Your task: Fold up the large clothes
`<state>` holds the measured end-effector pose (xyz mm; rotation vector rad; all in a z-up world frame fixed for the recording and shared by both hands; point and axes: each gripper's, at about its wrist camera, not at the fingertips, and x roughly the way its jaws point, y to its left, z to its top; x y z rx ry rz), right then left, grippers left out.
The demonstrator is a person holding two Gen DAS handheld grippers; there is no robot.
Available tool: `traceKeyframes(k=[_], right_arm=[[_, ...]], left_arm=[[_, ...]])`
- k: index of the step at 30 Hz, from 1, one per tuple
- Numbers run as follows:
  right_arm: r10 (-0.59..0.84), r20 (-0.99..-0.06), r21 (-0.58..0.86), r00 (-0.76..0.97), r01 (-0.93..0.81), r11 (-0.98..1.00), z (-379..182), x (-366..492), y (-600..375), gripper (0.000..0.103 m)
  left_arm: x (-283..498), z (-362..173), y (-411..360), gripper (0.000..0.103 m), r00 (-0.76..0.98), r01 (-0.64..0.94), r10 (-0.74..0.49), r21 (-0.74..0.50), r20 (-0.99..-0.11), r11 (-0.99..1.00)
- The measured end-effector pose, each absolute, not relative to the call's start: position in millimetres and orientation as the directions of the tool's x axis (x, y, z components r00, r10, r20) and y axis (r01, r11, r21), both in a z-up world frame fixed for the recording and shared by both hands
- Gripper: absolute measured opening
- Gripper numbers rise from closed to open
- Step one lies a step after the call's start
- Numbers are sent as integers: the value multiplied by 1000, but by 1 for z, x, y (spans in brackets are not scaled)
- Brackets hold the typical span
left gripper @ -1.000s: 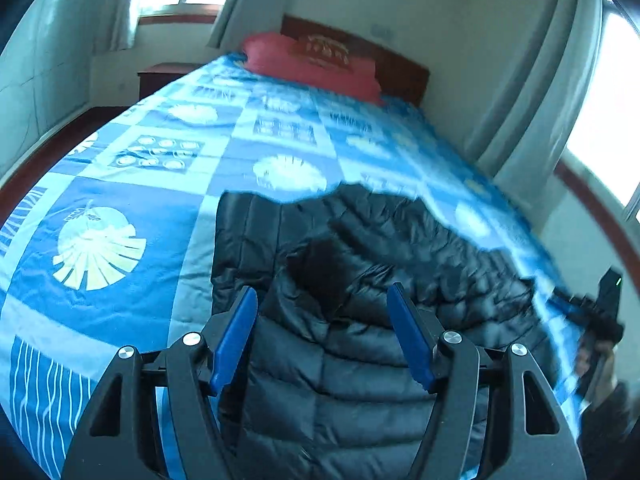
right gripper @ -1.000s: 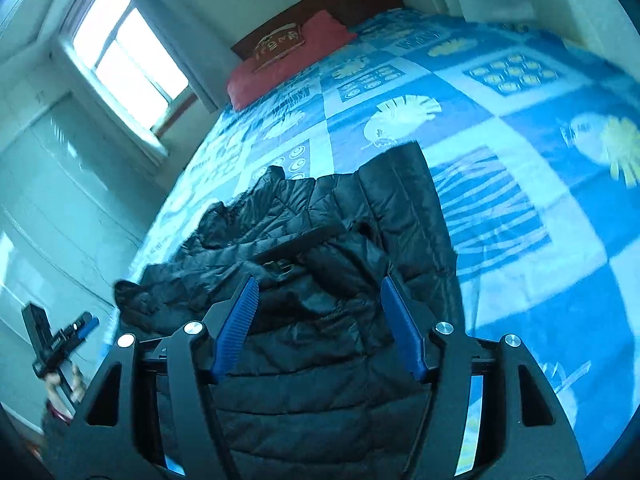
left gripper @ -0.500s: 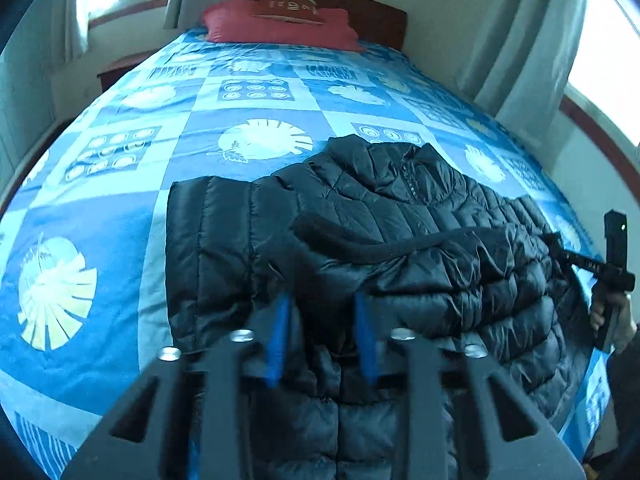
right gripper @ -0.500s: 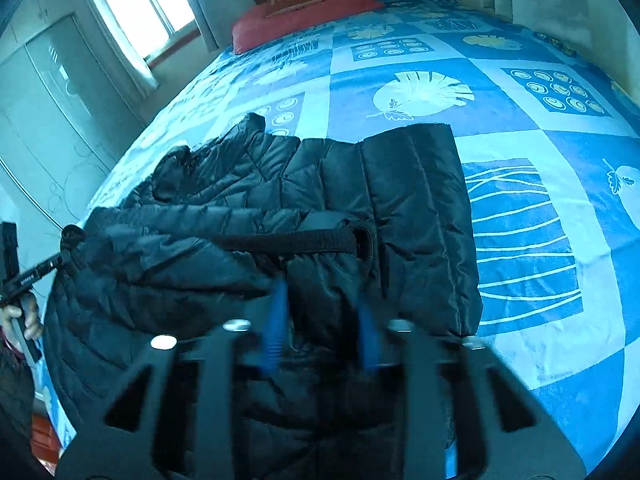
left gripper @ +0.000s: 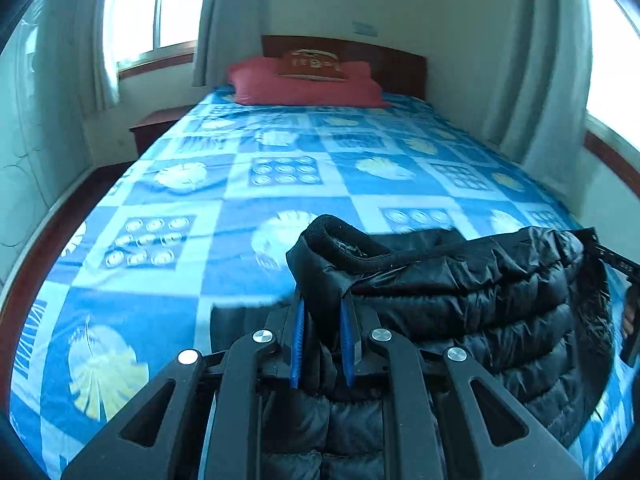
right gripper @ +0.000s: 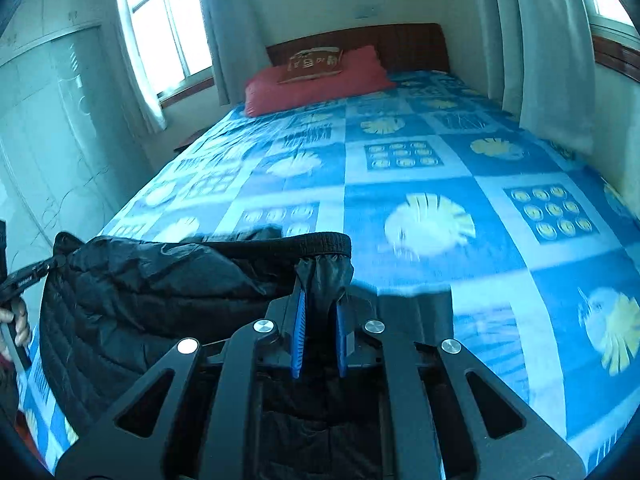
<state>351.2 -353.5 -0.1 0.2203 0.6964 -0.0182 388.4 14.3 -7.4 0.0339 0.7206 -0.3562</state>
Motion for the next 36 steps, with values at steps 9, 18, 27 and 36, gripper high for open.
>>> traceKeyframes(k=[9, 18, 27, 36], right_arm=[[3, -773, 148, 634, 176, 973, -90, 429, -364, 12], [28, -801, 193, 599, 214, 958, -115, 436, -374, 21], [7, -761, 243, 649, 275, 930, -69, 402, -374, 52], [190, -737, 272, 649, 28, 962, -54, 429, -247, 46]], left_arm=[[455, -80, -6, 16, 654, 237, -156, 5, -740, 972], [463, -106, 2, 25, 624, 203, -153, -30, -767, 979], [428, -48, 52, 56, 678, 99, -175, -146, -714, 984], [403, -45, -79, 56, 604, 325, -355, -187, -714, 927]])
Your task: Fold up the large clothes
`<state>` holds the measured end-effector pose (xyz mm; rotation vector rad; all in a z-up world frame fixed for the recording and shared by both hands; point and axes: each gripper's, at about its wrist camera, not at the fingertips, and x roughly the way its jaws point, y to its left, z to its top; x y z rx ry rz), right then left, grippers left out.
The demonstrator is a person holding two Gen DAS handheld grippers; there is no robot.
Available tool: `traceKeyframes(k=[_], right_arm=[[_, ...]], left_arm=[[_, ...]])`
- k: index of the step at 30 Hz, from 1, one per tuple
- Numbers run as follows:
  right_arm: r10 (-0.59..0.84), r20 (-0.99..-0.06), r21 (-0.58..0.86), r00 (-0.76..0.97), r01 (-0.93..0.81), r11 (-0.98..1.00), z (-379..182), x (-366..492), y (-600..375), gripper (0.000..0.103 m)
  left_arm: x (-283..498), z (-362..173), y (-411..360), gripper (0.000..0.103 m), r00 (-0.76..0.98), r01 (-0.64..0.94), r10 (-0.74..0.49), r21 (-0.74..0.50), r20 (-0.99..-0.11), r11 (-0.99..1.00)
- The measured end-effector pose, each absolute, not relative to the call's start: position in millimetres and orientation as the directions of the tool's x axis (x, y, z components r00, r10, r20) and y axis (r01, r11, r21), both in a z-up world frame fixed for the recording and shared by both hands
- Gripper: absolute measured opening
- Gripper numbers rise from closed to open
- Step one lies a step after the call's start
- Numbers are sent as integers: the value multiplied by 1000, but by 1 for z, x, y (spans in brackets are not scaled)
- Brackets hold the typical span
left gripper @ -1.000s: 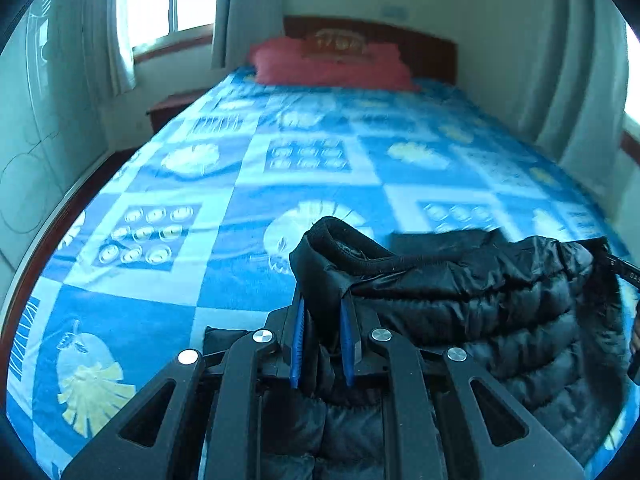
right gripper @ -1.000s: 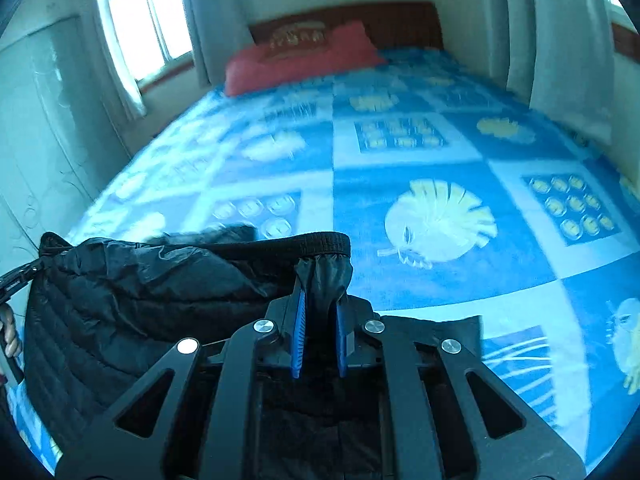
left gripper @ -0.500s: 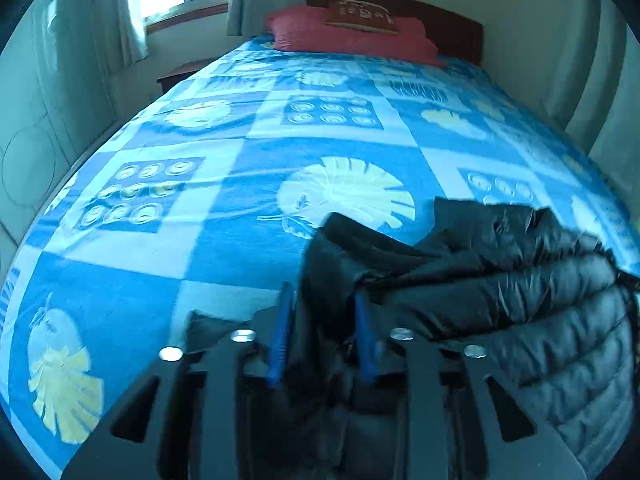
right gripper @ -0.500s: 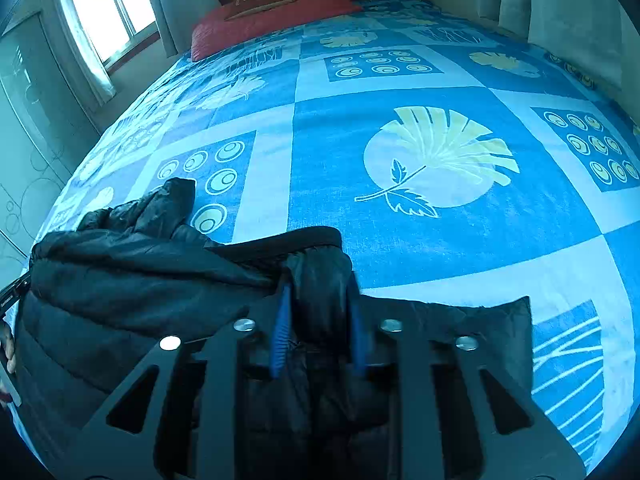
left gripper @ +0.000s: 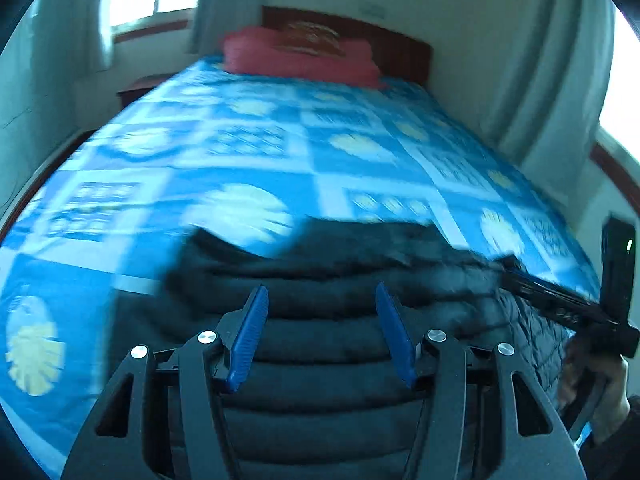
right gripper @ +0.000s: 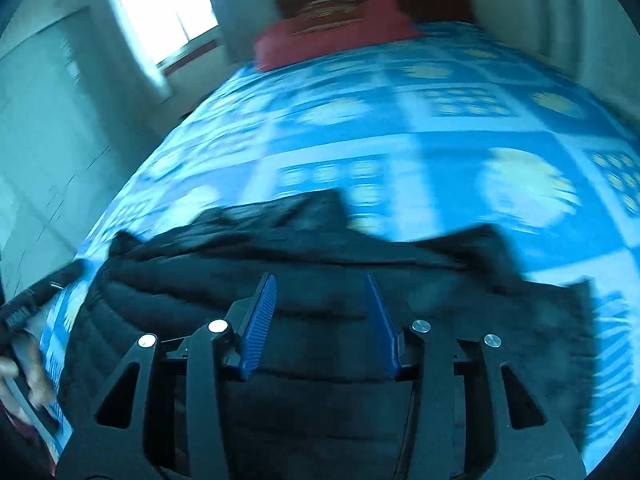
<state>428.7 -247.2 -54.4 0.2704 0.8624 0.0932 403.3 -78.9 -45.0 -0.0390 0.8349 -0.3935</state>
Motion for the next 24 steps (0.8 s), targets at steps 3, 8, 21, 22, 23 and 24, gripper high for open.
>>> traceKeyframes(k=[3, 8, 21, 22, 23, 24], right_arm=[[194, -756, 259, 626, 12, 966, -70, 445, -219, 46], [132, -815, 189, 564, 43, 981, -114, 461, -206, 46], [-2, -823, 146, 568, 214, 966, -114, 425, -305, 47], [4, -822, 154, 570, 216, 964, -114, 425, -306, 47], [-5, -825, 139, 564, 212, 967, -110, 425, -305, 47], [-16, -827, 120, 561, 206, 971, -103, 423, -302, 47]], left_arm=[[412, -70, -106, 56, 580, 316, -320, -155, -749, 936], [430, -115, -118, 56, 527, 274, -254, -121, -811, 954], [420, -106, -29, 55, 571, 150, -166, -97, -804, 984], [422, -110, -28, 55, 567, 146, -170, -104, -806, 984], [421, -109, -29, 55, 569, 146, -162, -94, -806, 985], [418, -104, -30, 55, 577, 148, -154, -83, -802, 985]])
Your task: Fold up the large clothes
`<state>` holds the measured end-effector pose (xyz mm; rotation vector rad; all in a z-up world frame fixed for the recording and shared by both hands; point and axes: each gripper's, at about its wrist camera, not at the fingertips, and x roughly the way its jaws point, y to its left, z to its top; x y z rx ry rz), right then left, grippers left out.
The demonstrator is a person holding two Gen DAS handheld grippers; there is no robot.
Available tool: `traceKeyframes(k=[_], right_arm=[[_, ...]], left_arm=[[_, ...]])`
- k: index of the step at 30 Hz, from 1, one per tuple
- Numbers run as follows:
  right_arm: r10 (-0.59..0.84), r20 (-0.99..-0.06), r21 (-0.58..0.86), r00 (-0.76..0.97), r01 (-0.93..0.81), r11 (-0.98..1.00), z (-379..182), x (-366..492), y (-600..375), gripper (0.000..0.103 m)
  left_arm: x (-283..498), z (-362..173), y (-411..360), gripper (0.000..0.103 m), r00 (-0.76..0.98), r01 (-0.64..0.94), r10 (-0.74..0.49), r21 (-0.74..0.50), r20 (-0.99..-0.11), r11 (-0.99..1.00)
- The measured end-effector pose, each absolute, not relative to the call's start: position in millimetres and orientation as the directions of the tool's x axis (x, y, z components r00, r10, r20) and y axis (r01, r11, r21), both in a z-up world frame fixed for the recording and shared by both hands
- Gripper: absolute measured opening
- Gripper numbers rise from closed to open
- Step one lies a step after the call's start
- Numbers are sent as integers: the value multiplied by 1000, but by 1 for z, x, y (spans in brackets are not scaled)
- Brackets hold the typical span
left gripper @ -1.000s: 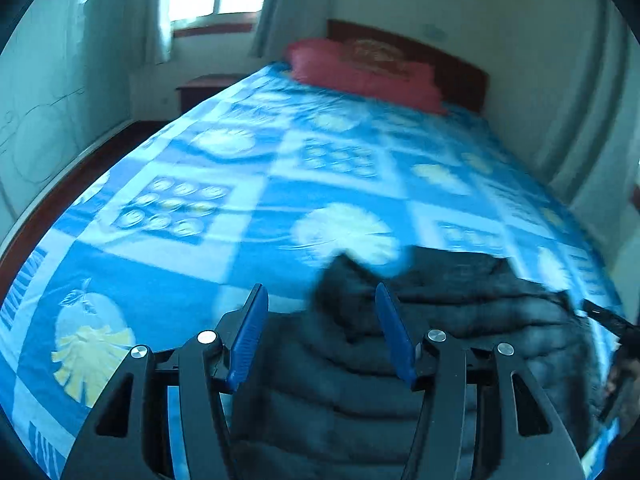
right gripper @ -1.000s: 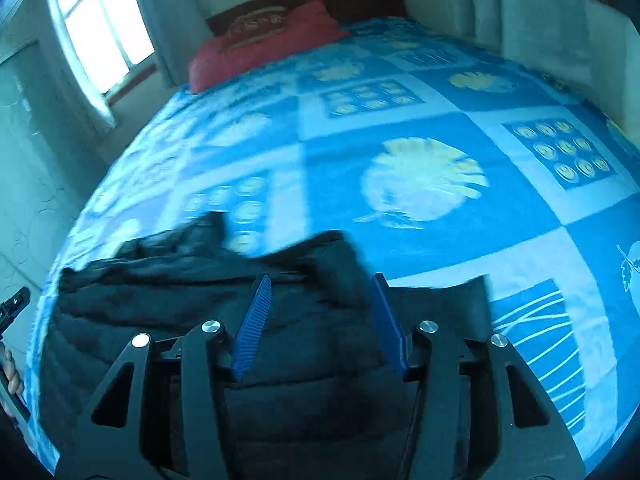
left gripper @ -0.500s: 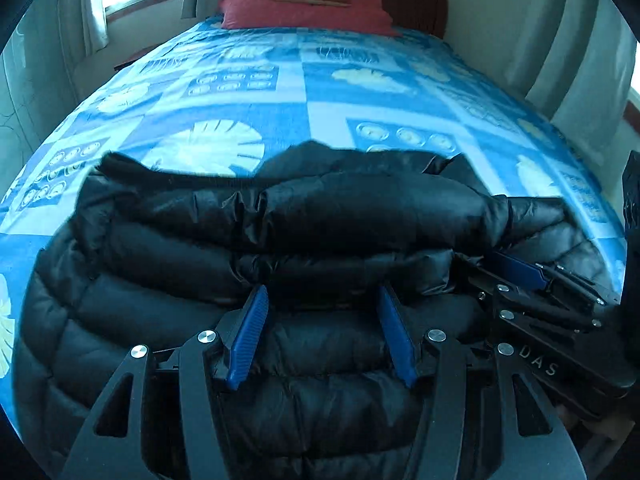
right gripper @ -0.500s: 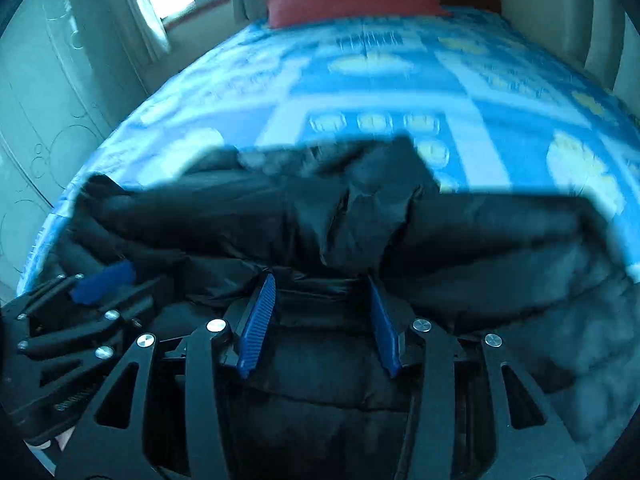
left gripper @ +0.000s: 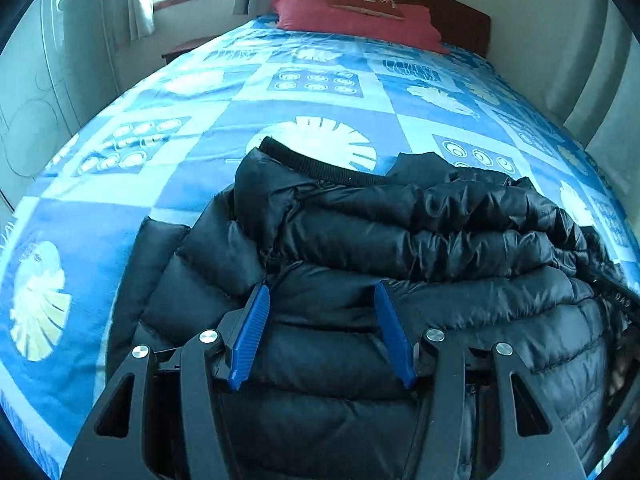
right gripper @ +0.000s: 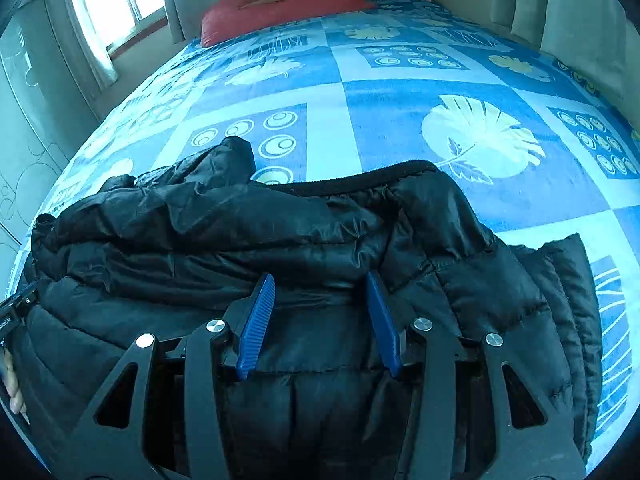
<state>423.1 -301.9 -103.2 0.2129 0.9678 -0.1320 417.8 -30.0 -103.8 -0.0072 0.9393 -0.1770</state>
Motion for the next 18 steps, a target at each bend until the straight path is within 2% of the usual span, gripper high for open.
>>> traceKeyframes(k=[3, 5, 8, 10, 12, 16, 18], right_arm=[[-50, -811, 88, 583, 206, 975, -84, 401, -303, 47], [-112, -806, 41, 582, 243, 969, -84, 384, -311, 47], [-62, -808, 105, 586, 246, 963, -108, 372, -326, 48], [-68, -802, 99, 593, 245, 964, -112, 375, -324, 48], [-86, -805, 74, 588, 243, 967, -109, 378, -321, 48], [-63, -789, 120, 611, 253, 960, -85, 351, -326, 48], [-94, -775, 109, 625, 279, 954, -70, 324, -331, 60]], left_arm=[[399, -86, -17, 55, 606, 144, -175, -110, -776, 983], [386, -85, 1, 55, 629, 110, -141, -92, -764, 990], [386, -107, 18, 56, 603, 100, -157, -121, -783, 988], [391, -116, 14, 56, 598, 106, -147, -104, -788, 989], [396, -116, 8, 56, 592, 106, -122, -74, -797, 992], [380, -100, 23, 56, 594, 87, -158, -133, -789, 987], [358, -89, 34, 56, 612, 72, -147, -131, -777, 989]])
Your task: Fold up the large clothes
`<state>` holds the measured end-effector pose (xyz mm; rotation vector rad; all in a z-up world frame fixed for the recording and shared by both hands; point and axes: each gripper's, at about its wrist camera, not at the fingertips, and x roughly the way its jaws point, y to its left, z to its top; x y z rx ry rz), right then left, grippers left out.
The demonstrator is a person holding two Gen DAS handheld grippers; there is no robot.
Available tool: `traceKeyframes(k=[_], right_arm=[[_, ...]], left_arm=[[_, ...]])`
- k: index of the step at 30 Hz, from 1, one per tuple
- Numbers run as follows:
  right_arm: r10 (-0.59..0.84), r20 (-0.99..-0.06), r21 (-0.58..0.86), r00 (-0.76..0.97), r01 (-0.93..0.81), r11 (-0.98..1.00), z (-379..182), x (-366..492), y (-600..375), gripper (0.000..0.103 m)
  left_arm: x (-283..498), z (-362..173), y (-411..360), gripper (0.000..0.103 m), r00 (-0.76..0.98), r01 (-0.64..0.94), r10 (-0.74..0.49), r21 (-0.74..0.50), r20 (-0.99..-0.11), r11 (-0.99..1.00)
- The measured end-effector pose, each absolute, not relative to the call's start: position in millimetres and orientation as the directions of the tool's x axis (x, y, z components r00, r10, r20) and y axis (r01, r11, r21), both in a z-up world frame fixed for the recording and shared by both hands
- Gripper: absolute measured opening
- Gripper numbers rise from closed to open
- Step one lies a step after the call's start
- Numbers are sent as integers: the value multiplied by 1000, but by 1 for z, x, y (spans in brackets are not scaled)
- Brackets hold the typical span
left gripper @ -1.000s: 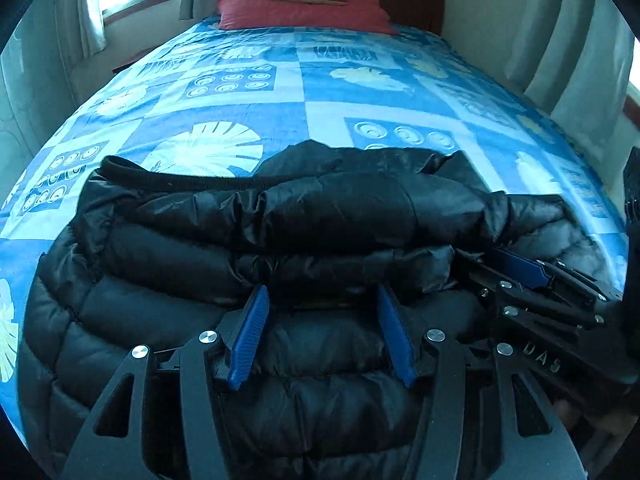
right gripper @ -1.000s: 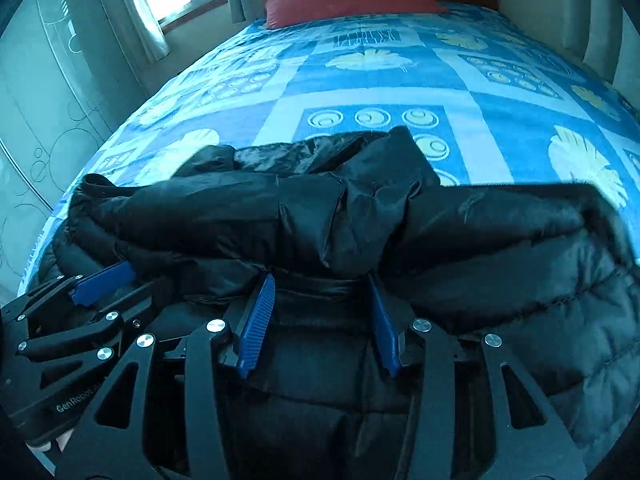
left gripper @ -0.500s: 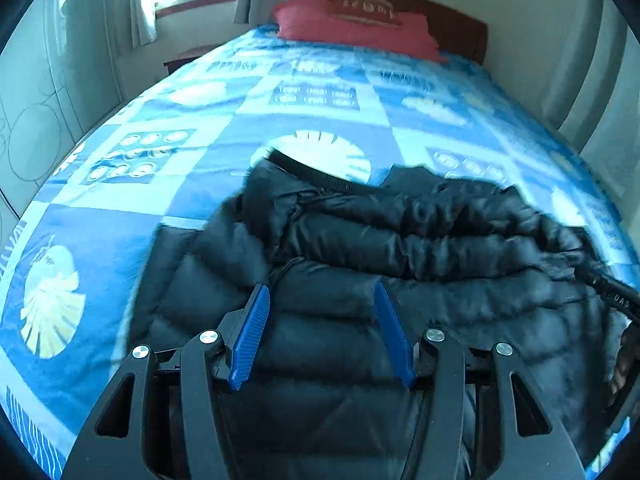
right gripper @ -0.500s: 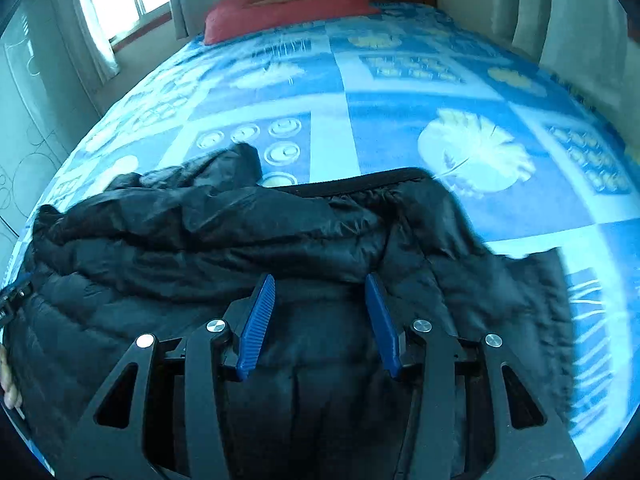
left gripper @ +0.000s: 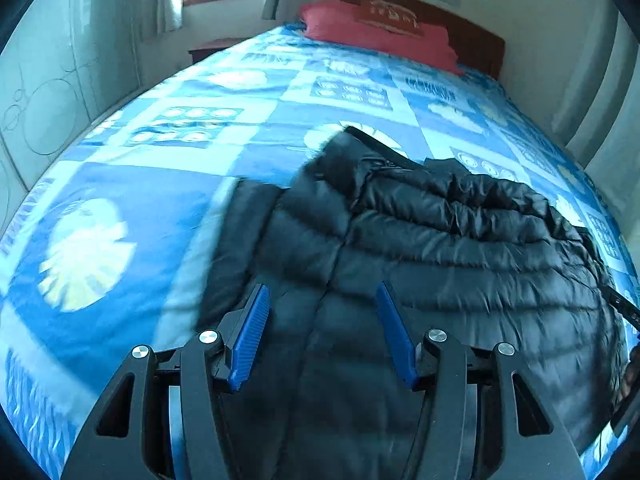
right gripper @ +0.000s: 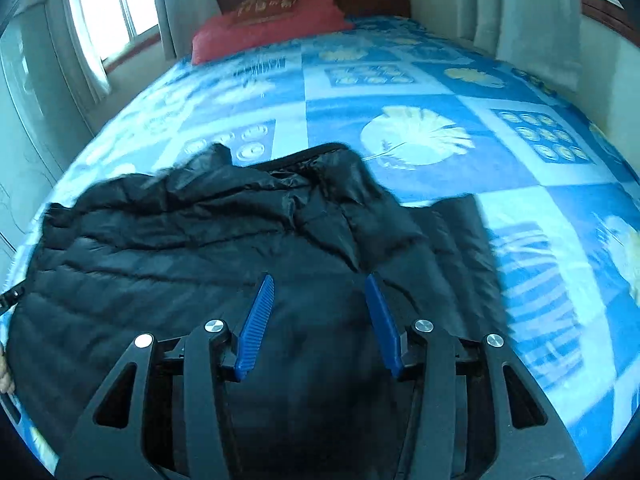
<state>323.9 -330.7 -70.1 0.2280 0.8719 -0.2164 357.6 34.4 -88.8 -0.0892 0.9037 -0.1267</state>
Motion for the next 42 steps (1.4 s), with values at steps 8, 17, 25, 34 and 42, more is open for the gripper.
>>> traceKeyframes(k=[8, 17, 25, 34, 42], right_arm=[[-77, -802, 207, 593, 395, 895, -76, 225, -361, 70], [33, -805, 363, 592, 447, 818, -112, 209, -357, 80], [87, -768, 417, 635, 393, 820, -99, 202, -346, 23], [104, -741, 440, 663, 363, 821, -77, 170, -334, 17], [116, -748, 439, 654, 354, 826, -75, 126, -321, 17]], left_arm=[[259, -85, 99, 69, 632, -92, -129, -239, -765, 967], [236, -126, 104, 81, 568, -131, -339, -489, -750, 862], [233, -112, 92, 26, 609, -104, -337, -493, -718, 864], [207, -93, 100, 20, 625, -84, -328, -478, -709, 874], [158, -95, 119, 20, 613, -92, -343, -495, -712, 864]])
